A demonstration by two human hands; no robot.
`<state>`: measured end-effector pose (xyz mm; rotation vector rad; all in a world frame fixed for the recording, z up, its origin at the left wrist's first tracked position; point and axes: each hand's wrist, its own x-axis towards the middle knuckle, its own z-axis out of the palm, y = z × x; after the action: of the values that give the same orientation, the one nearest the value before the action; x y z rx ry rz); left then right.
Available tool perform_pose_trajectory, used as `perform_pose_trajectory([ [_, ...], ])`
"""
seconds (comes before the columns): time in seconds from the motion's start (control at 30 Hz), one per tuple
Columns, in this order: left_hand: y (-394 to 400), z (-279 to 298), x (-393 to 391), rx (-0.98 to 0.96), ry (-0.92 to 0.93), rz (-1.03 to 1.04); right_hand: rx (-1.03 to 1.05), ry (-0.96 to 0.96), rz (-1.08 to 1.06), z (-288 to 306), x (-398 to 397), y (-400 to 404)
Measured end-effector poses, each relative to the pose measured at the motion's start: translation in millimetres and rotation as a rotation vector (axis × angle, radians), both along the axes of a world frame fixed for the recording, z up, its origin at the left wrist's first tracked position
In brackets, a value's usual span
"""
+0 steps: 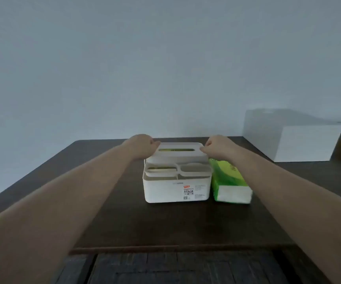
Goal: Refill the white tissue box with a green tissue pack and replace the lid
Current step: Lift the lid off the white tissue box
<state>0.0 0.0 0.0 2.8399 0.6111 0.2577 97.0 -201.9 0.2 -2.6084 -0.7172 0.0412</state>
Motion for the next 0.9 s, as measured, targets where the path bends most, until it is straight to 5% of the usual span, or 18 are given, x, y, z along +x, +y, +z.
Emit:
perform_pose_trajectory([
  [0.17, 0, -3, -15, -0.069, -0.069, 0.094, 0.029, 0.135, -0.082, 1, -22, -4],
  [0.37, -2, -14, -33, -0.504, 0.027, 0.140, 0.110, 0.402, -0.131, -6, -23, -7],
  [0.6, -5, -30, -29, -0.551, 0.040, 0.233, -0.135, 0.106, -0.175, -18, -25, -1],
  [0.9, 10, -20, -32, -0.551, -0.182, 0.195, 0.044, 0.035, -0.165, -2, -31, 1],
])
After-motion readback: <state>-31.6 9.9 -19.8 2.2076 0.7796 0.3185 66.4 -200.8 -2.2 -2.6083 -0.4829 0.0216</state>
